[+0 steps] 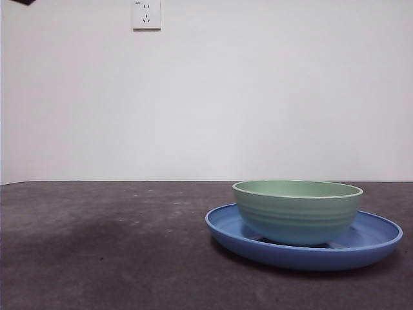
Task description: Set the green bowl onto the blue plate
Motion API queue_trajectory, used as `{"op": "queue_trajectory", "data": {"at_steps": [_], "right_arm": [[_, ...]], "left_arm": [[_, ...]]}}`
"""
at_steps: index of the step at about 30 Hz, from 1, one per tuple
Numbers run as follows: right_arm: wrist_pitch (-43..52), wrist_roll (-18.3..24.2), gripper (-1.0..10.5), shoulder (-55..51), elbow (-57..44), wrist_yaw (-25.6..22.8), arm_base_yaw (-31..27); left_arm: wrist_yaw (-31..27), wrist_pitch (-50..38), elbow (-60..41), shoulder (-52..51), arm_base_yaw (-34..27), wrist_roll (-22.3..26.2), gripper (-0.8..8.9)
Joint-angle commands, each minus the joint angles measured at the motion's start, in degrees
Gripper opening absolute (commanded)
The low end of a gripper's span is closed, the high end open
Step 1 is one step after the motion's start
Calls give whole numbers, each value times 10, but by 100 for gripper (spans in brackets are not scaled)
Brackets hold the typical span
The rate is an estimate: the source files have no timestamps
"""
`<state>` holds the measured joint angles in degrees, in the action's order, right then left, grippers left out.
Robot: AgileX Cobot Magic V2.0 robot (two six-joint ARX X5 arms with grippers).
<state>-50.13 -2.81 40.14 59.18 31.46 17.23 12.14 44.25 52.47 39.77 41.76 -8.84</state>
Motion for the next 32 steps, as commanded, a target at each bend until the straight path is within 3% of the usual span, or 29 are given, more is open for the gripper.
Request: {"op": "queue_trajectory", "data": {"at_steps": [1, 6, 8, 11, 18, 23, 27, 30, 32], "right_arm": [[4, 0, 553, 2, 11, 0, 2], [3, -31, 553, 3, 11, -5, 2], [-1, -62, 553, 11, 11, -26, 2], [-23, -73, 553, 35, 11, -66, -7], [-52, -30, 553, 137, 11, -72, -76], [-49, 15, 551, 228, 11, -30, -145], [-15, 16, 534, 299, 11, 20, -177], [19, 15, 531, 350, 11, 22, -189], [31, 15, 472, 385, 11, 22, -194]], "left_arm": [[1, -6, 5, -2, 3, -11, 626], [1, -5, 5, -5, 3, -11, 626], [1, -5, 5, -5, 3, -11, 626], [1, -5, 6, -5, 3, -11, 626], [1, -4, 6, -5, 3, -11, 626], [1, -1, 6, -5, 3, -9, 626], [1, -1, 6, -5, 3, -9, 626], [1, 4, 6, -5, 3, -9, 626], [1, 10, 6, -5, 3, -9, 626]]}}
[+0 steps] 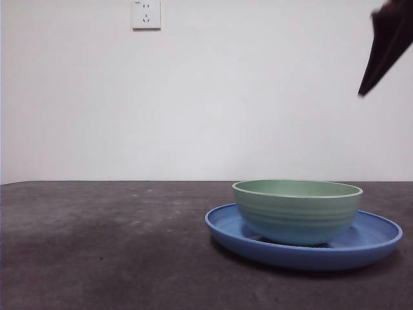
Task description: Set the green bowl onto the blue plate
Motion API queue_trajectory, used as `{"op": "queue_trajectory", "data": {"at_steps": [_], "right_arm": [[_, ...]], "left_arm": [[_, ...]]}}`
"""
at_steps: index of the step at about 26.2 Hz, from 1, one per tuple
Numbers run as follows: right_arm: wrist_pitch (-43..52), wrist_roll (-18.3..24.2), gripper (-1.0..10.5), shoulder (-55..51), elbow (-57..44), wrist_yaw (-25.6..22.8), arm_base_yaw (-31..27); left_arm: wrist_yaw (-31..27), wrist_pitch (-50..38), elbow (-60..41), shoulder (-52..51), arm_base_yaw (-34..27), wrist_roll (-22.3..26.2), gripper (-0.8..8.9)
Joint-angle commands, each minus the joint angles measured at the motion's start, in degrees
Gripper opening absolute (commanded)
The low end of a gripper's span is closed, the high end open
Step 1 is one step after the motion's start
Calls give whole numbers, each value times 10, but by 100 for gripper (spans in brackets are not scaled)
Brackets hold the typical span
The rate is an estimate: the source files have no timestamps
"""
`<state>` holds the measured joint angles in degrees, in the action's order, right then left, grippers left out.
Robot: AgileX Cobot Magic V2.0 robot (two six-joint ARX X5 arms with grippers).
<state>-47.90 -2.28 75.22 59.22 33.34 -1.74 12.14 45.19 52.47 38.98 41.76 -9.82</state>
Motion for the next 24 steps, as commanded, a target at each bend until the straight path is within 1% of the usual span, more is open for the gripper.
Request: {"op": "queue_trajectory", "data": {"at_steps": [1, 3, 7, 10, 12, 19, 22, 24], "right_arm": [[13, 9, 442, 49, 10, 3, -7], [18, 8, 403, 80, 10, 3, -12], [30, 10, 388, 137, 10, 4, -15], [44, 18, 287, 182, 10, 5, -13], [51, 29, 252, 200, 10, 20, -5], [64, 41, 250, 245, 10, 26, 32], [69, 42, 203, 252, 10, 24, 44], [70, 42, 202, 257, 10, 23, 48]], "left_arm": [[1, 3, 6, 3, 3, 1, 626], [1, 7, 6, 3, 3, 1, 626], [1, 11, 6, 3, 3, 1, 626], [1, 11, 6, 3, 3, 1, 626], [1, 11, 6, 3, 3, 1, 626], [1, 11, 6, 3, 3, 1, 626], [1, 12, 6, 3, 3, 1, 626], [1, 12, 6, 3, 3, 1, 626]]}}
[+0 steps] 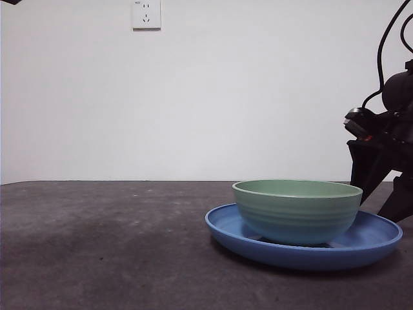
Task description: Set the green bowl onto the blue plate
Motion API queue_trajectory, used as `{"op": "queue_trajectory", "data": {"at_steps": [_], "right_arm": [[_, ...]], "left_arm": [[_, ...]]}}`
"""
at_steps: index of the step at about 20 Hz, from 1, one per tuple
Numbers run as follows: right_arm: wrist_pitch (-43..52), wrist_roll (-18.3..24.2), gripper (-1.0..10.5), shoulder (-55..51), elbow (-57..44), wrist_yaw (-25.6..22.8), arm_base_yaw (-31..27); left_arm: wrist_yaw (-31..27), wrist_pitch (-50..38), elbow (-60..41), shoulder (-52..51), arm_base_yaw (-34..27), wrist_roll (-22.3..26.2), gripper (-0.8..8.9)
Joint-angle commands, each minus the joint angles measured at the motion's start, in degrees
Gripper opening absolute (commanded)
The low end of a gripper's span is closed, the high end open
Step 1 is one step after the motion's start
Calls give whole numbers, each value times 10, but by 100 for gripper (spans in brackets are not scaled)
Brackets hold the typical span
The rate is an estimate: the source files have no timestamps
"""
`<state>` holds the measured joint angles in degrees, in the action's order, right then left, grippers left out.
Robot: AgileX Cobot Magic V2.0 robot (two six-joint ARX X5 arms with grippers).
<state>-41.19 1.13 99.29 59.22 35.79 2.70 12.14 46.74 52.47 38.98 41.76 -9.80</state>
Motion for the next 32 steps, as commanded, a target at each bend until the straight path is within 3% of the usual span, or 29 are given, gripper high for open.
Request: {"op": "queue_trajectory", "data": {"at_steps": [1, 9, 20, 25, 32], "right_arm": [[3, 8, 201, 19, 10, -3, 5], [0, 8, 14, 23, 10, -17, 6], [-33, -13, 12, 21, 71, -32, 14], [-32, -56, 12, 22, 112, -30, 69], [53, -147, 12, 33, 119, -30, 186]], "left_arm": [[1, -4, 6, 3, 3, 1, 626], [1, -4, 6, 3, 3, 1, 626], [1, -5, 6, 3, 3, 1, 626], [1, -4, 6, 3, 3, 1, 626], [1, -5, 6, 3, 3, 1, 626]]}}
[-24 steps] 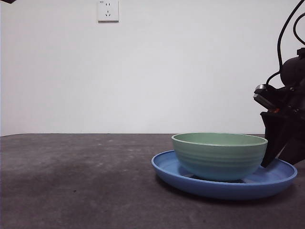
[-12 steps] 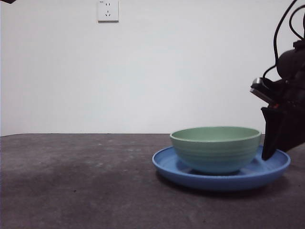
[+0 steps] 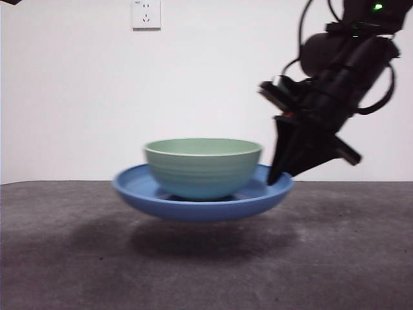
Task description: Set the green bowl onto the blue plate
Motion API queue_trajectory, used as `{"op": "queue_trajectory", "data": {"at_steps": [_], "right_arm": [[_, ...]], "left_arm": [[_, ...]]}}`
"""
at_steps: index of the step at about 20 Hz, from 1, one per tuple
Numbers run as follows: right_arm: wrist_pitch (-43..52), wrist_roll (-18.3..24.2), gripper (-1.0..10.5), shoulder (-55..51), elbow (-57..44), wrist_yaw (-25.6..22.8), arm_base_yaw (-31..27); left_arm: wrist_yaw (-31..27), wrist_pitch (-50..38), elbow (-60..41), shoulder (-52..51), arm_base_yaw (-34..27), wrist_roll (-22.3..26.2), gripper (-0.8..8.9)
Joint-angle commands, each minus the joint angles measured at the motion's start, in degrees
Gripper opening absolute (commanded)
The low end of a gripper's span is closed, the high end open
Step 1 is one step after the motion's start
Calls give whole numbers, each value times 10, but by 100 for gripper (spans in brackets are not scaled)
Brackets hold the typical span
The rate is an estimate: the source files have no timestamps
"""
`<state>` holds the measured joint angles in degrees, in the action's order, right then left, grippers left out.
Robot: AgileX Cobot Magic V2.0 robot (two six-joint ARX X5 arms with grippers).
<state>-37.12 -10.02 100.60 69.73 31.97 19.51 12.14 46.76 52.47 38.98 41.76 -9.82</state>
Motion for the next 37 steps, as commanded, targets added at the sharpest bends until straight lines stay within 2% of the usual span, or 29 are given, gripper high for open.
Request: {"op": "queue_trajectory", "data": {"at_steps": [1, 5, 11, 12, 15, 20, 23, 26, 30, 32, 37], "right_arm": [[18, -43, 12, 26, 14, 9, 30], [28, -49, 12, 61, 15, 7, 63], [28, -50, 15, 88, 15, -8, 67], [28, -49, 30, 88, 15, -6, 66], [28, -50, 189, 87, 16, -6, 66], [-13, -37, 225, 64, 52, -20, 52], [-56, -17, 296, 13, 80, -31, 31], [-82, -5, 416, -65, 80, -70, 10], [-164, 35, 561, -184, 80, -120, 0], [-198, 45, 577, -243, 79, -144, 6], [-212, 45, 577, -367, 53, -160, 29]], "left_arm": [[1, -5, 6, 3, 3, 1, 626], [1, -5, 6, 3, 3, 1, 626], [1, -1, 6, 3, 3, 1, 626], [1, 0, 6, 3, 3, 1, 626], [1, 0, 6, 3, 3, 2, 626], [1, 0, 6, 3, 3, 2, 626], [1, 0, 6, 3, 3, 2, 626], [1, 0, 6, 3, 3, 1, 626], [1, 0, 6, 3, 3, 3, 626], [1, 0, 6, 3, 3, 7, 626], [1, 0, 6, 3, 3, 8, 626]]}}
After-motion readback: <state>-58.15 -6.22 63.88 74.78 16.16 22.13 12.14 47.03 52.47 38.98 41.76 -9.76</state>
